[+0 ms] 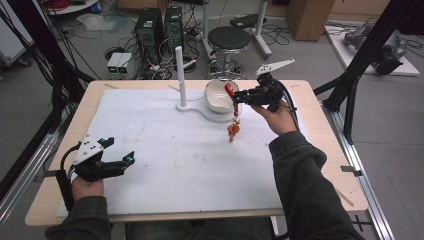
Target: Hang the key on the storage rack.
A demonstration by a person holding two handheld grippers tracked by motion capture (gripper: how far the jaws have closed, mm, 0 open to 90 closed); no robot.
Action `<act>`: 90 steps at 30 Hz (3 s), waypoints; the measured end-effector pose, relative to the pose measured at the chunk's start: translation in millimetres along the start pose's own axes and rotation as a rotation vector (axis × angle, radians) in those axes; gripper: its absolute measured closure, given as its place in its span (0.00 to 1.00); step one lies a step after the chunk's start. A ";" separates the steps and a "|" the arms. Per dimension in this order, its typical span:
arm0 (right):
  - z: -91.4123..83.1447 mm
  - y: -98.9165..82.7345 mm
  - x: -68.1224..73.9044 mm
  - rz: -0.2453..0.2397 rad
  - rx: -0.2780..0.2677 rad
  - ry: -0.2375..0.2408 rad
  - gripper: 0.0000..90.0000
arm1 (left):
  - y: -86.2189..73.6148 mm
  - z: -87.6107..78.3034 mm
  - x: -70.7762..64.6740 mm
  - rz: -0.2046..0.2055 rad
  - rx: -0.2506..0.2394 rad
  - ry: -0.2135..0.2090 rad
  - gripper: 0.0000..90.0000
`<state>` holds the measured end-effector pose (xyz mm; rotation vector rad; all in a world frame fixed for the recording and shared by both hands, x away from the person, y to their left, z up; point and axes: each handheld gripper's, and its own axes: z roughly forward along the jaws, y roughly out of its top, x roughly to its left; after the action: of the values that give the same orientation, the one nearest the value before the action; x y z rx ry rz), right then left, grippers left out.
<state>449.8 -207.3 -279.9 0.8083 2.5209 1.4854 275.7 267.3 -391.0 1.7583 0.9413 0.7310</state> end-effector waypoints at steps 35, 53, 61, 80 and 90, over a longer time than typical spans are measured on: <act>69.2 66.0 26.3 -0.032 -0.046 0.113 0.83 | 0.6 -2.0 0.9 -0.007 -0.017 0.002 0.18; 118.3 81.9 28.5 -0.002 -0.051 0.135 0.83 | 1.1 -2.8 2.0 0.000 -0.015 0.000 0.18; 135.3 78.5 26.5 0.014 -0.026 0.140 0.83 | 1.0 -3.8 3.5 -0.003 -0.018 0.001 0.18; 162.7 64.8 9.7 0.094 0.004 0.147 0.83 | 1.2 -3.6 3.9 -0.003 -0.022 -0.001 0.18; 168.1 59.7 -1.1 0.129 0.019 0.122 0.83 | 1.1 -3.3 4.2 -0.004 -0.022 0.000 0.18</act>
<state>532.4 -53.6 -316.9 0.9264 2.6187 1.5980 275.4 272.2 -388.5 1.7363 0.9330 0.7359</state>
